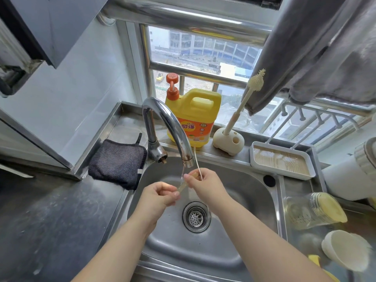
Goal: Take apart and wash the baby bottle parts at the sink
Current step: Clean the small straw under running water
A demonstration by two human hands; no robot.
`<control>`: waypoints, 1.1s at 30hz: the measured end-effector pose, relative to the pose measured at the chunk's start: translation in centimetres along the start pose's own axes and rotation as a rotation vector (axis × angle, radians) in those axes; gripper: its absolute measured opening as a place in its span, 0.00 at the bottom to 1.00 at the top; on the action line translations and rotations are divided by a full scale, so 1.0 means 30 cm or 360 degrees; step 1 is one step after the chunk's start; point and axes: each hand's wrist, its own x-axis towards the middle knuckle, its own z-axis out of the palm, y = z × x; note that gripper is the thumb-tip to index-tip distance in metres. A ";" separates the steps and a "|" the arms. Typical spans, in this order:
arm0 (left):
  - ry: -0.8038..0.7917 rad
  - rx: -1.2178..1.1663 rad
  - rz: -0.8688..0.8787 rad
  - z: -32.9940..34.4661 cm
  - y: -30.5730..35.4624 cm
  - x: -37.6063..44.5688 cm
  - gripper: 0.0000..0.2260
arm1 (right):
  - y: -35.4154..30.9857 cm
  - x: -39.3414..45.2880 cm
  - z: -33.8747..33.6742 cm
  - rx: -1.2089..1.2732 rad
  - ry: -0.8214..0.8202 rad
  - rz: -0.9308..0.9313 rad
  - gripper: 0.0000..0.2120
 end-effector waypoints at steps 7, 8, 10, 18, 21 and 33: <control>-0.0284 0.0601 0.0049 0.031 0.003 0.005 0.08 | 0.000 -0.034 -0.068 -0.0059 0.0102 -0.0011 0.08; -0.0282 0.0605 0.0031 0.040 -0.004 0.003 0.09 | 0.007 -0.040 -0.080 -0.0089 0.0128 -0.0005 0.08; -0.0262 0.0400 -0.0061 0.066 -0.018 -0.003 0.09 | 0.030 -0.057 -0.103 -0.0161 0.0188 0.0032 0.05; -0.0123 0.0127 -0.0118 0.190 -0.039 -0.005 0.04 | 0.095 -0.138 -0.264 -0.0491 0.0389 0.0203 0.07; -0.0126 0.0036 -0.0208 0.273 -0.047 0.006 0.06 | 0.111 -0.188 -0.341 -0.0482 0.0479 0.0230 0.06; -0.0216 -0.0274 -0.0375 0.761 0.024 0.226 0.06 | 0.194 -0.317 -0.582 -0.0260 0.0693 0.0362 0.06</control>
